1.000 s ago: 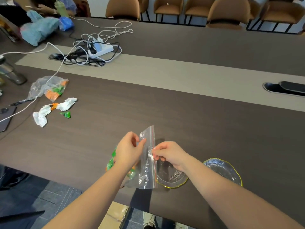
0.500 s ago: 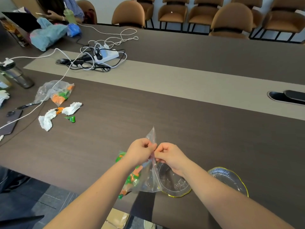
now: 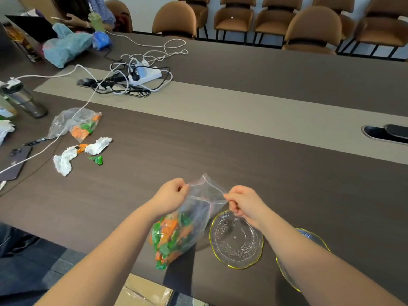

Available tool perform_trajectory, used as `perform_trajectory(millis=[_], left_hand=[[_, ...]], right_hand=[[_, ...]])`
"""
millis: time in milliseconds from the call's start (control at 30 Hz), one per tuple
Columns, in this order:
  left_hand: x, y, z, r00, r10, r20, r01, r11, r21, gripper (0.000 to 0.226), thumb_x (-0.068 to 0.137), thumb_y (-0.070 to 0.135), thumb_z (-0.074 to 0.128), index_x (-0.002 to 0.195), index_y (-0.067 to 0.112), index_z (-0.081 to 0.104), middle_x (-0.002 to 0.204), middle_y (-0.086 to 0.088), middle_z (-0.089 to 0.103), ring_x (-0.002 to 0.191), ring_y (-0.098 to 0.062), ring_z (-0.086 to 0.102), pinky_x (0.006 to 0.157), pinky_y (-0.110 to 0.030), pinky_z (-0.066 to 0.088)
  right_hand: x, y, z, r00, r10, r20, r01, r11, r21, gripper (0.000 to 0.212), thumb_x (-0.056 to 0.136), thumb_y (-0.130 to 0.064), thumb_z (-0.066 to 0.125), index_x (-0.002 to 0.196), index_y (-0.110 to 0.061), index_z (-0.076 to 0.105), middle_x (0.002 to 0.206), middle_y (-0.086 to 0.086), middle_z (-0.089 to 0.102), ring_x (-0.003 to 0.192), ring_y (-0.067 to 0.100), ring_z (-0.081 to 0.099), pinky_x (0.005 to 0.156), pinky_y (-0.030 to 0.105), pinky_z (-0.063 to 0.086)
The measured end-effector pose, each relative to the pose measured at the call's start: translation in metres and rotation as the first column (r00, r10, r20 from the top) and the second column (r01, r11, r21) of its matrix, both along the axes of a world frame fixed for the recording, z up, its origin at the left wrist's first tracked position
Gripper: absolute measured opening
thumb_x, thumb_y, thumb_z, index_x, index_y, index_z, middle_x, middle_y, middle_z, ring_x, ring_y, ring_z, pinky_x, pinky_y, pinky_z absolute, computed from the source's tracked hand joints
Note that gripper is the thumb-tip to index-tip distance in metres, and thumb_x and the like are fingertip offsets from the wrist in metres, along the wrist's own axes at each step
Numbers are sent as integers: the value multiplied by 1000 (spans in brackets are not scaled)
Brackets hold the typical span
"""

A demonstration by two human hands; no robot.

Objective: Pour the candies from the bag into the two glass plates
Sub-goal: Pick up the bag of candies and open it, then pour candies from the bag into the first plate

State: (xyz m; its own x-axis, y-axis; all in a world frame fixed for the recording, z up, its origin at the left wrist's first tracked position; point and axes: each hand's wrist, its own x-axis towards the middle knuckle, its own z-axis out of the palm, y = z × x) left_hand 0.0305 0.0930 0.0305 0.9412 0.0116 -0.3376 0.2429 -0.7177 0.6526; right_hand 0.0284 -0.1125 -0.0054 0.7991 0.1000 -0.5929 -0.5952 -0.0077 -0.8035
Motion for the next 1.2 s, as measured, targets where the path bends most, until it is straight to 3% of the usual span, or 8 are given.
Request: perform_trajectory(millis=[133,300,433,567,700,900,1100,1200], left_hand=[[9,16,2,999,-21,38,6,937,350,19,76,21,55,66,14,41,70,-2,51,74,-28,47,63,-30,35],[17,14,10,999,-22,32,4,874,486,23,74,7,43,96,12,46,86,-5,53,79,-32,51,63,-34,39],[23,27,20,995,55,82,-88,865,494,15,74,18,46,81,13,59,86,-6,62,80,-31,55,65,-29,41],[26,26,38,971,150,183,-208,911,357,24,73,19,47,51,11,44,51,-4,44,65,-33,48,55,-28,33],[34,14,62,934,249,258,-296,941,163,28,68,19,44,51,16,22,52,-3,22,56,-25,23,50,-31,21],[39,-7,86,914,339,223,-338,940,-45,20,66,19,43,52,17,28,55,-5,28,59,-21,23,55,-30,20],[44,-32,110,907,368,203,-307,910,-278,21,60,21,38,64,8,53,66,-9,41,64,-20,30,59,-33,25],[45,-50,123,920,340,196,-252,894,-371,15,68,16,37,69,6,48,70,-10,39,66,-20,33,57,-32,25]], right_hand=[[3,-8,5,991,78,109,-33,929,-368,20,74,-4,58,60,-14,50,47,3,47,44,15,39,47,24,32],[9,2,12,929,275,247,-66,782,-619,24,68,-8,60,59,-22,43,53,-7,43,53,13,40,55,28,35],[15,-1,18,919,360,160,-157,707,-689,19,70,-14,59,62,-28,49,55,-8,49,57,12,48,62,28,41],[18,0,24,968,217,123,-141,883,-447,9,79,-12,60,71,-15,64,51,-1,55,48,13,48,50,23,42],[17,-4,34,985,136,105,-122,984,-128,13,84,-9,64,92,0,68,54,4,55,48,13,50,49,23,37],[17,-16,29,980,-184,-69,196,877,438,32,95,-32,50,98,-7,69,61,8,63,61,19,59,62,29,41],[24,-28,-11,897,-417,-148,442,857,264,34,98,-28,45,116,-1,57,93,14,64,83,22,60,74,30,48],[26,-32,-21,889,-420,-180,453,861,230,48,99,-28,45,136,3,44,131,21,55,126,30,49,102,38,43]])
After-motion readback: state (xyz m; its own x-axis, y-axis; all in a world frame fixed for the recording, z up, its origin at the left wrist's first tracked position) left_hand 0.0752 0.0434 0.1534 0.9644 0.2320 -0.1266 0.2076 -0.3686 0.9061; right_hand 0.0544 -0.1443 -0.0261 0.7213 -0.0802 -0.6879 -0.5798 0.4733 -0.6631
